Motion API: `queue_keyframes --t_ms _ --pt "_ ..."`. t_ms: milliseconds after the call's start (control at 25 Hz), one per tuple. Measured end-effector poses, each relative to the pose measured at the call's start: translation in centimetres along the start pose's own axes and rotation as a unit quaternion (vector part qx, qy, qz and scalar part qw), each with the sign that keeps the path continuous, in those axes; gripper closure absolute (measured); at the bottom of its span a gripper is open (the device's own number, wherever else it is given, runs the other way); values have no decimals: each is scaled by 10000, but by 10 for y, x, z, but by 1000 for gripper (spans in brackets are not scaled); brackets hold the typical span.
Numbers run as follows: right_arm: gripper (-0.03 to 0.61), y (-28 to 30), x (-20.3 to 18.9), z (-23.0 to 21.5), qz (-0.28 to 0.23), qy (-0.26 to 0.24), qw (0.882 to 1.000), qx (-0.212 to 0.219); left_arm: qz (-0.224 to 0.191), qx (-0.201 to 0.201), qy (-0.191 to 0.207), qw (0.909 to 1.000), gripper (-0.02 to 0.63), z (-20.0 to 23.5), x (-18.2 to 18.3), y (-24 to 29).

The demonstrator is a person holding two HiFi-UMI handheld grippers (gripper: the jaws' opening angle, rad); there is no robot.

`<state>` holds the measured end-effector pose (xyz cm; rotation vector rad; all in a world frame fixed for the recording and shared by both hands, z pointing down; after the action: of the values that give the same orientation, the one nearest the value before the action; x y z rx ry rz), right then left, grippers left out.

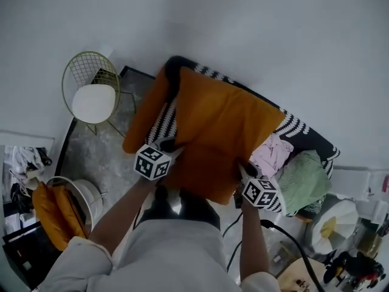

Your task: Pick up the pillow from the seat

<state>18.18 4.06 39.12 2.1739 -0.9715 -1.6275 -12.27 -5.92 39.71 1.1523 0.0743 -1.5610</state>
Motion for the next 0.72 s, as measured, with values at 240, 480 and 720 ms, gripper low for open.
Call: queue_keyframes --t_ms 240,480,720 --pt "492 -39 -4 55 -375 20 9991 -190 -94 -171 295 9994 514 -21 3 -61" --pt "489 -94 0 107 -709 -49 9966 -425 -279 -316 856 9954 512 -61 12 -122" --pt "489 -149 -5 162 -1230 -65 9907 -573 -583 -552 1335 9878 511 -97 17 -187"
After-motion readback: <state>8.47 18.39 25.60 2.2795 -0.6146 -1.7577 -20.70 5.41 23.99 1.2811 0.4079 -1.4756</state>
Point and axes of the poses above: the fingertips, and each gripper's own axes: y forward along the fingers, z to its left, x out of its top, the point moved 9 cm from there along -y, backward along the fingers, and after that the axes turned 7 degrees about -y, right-handed, at the moved point
